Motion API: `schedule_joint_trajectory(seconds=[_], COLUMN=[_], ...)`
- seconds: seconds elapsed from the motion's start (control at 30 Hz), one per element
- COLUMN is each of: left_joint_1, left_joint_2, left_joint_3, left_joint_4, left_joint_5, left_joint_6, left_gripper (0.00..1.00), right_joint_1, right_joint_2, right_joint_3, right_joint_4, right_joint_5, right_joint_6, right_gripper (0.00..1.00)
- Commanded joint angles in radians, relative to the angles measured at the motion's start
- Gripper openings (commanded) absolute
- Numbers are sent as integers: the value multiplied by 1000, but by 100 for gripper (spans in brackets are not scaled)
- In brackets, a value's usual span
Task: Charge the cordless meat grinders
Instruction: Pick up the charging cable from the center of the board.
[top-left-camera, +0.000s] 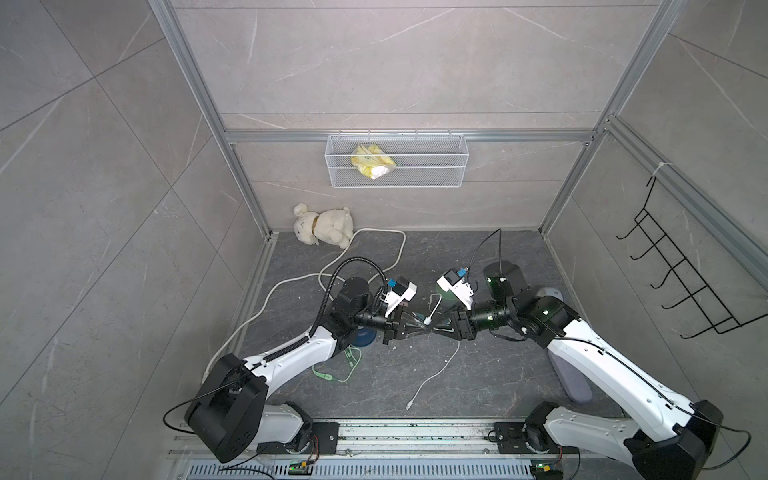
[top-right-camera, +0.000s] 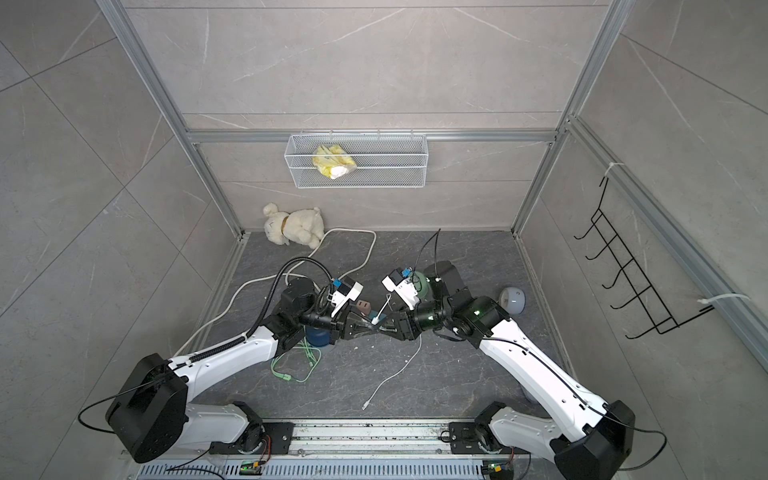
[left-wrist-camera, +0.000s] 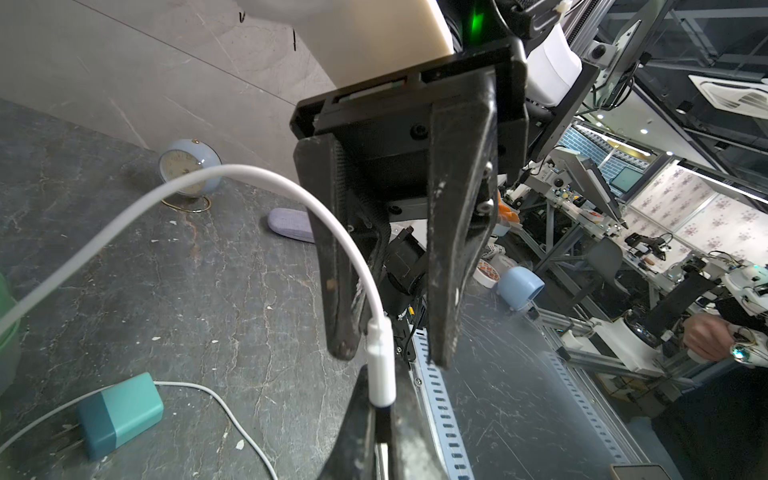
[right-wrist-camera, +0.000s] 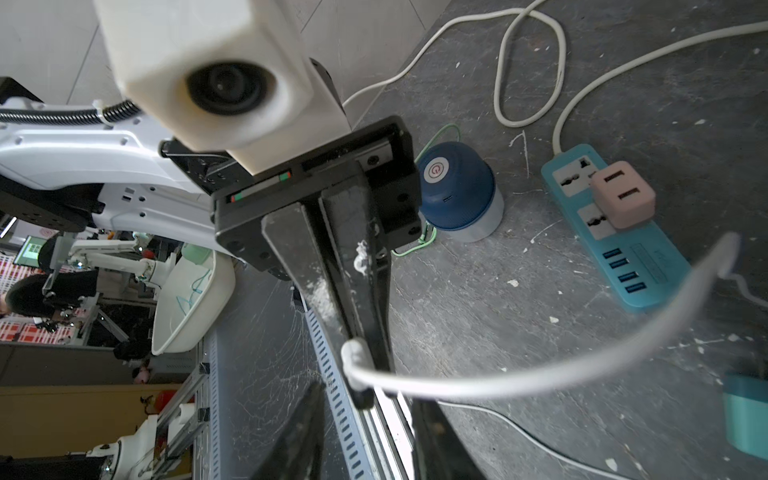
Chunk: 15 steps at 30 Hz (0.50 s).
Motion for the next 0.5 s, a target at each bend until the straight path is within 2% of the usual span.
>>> schedule_joint_trajectory(seconds=[0.0,0.17,0.47], left_joint_1=[-8,-23,-27], left_joint_2=[10,23,26], left_joint_3=[42,50,53], left_joint_4=[-32,-32,-41], left_joint_5=[51,73,84], left_joint_6=[36,36,42], left_gripper=[0,0,0], right_joint_1=[15,18,18], right_joint_2=[11,27,26], right_joint_3=[44,49,47], right_joint_4=[-6,7,-19], right_joint_5=[1,2,16], right_joint_6=[-44,-45,-58], right_gripper=[38,37,16])
